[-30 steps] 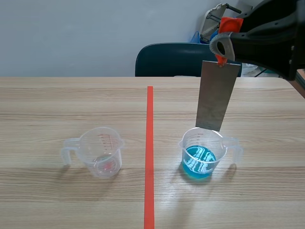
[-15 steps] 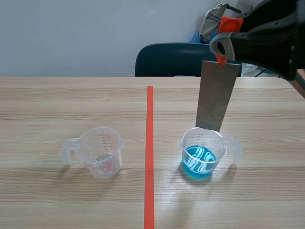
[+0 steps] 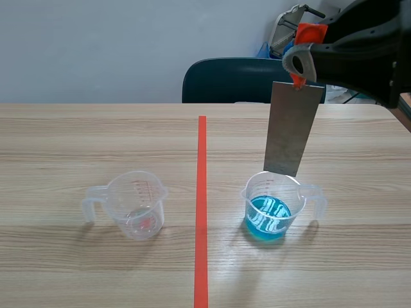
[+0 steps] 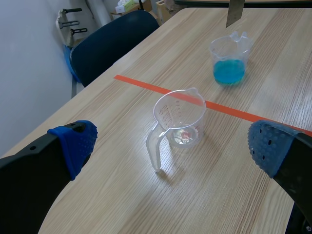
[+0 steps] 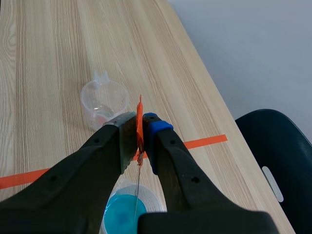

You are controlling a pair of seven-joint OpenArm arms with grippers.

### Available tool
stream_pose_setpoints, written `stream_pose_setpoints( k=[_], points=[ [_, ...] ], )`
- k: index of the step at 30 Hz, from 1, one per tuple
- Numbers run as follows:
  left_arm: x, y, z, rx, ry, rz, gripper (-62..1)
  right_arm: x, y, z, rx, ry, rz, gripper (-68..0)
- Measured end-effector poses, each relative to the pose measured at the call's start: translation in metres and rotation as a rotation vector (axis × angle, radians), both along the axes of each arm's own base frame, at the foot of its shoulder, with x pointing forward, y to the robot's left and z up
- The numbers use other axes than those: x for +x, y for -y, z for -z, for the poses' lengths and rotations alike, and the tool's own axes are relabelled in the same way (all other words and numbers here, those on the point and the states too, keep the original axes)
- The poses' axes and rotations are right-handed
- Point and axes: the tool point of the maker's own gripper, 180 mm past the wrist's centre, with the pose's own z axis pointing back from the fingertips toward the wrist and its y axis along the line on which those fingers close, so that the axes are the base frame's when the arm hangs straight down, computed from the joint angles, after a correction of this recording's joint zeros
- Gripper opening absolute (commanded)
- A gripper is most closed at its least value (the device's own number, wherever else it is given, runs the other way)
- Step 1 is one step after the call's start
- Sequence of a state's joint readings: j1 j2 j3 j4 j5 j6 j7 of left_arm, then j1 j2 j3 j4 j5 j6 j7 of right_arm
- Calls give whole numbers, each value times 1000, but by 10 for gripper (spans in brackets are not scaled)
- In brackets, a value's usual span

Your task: Do the redox reaction experiment

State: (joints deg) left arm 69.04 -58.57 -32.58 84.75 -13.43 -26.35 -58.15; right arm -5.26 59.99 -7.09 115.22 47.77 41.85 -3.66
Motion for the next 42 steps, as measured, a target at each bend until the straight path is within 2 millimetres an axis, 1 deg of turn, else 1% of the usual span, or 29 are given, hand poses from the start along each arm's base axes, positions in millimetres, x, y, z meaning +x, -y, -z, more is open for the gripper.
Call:
stream_pose_setpoints(
  k=[22,27,28,29,30,31,33,34,39,42],
  points=[
    [0,0,0,1,0,0,14,0,0,-1,3,1,-1,-667],
    [0,-2,5,24,-19,-8,14,0,0,-1,3,1,-1,-667],
    [1,-2,6,28,-21,-9,-4,0,0,-1,3,1,-1,-667],
    [1,-2,6,29,-22,-9,-74,0,0,-1,3,1,-1,-667],
    [1,-2,7,29,-22,-9,-163,0,0,-1,3,1,-1,-667],
    [1,-2,6,29,-22,-9,-264,0,0,-1,3,1,-1,-667],
    [1,-2,7,31,-22,-9,-487,0,0,-1,3,1,-1,-667],
    [0,-2,7,31,-22,-9,-588,0,0,-1,3,1,-1,-667],
    [2,-1,5,29,-10,-6,-592,0,0,-1,3,1,-1,-667],
    [8,8,-3,21,14,20,-592,0,0,-1,4,1,-1,-667]
  ],
)
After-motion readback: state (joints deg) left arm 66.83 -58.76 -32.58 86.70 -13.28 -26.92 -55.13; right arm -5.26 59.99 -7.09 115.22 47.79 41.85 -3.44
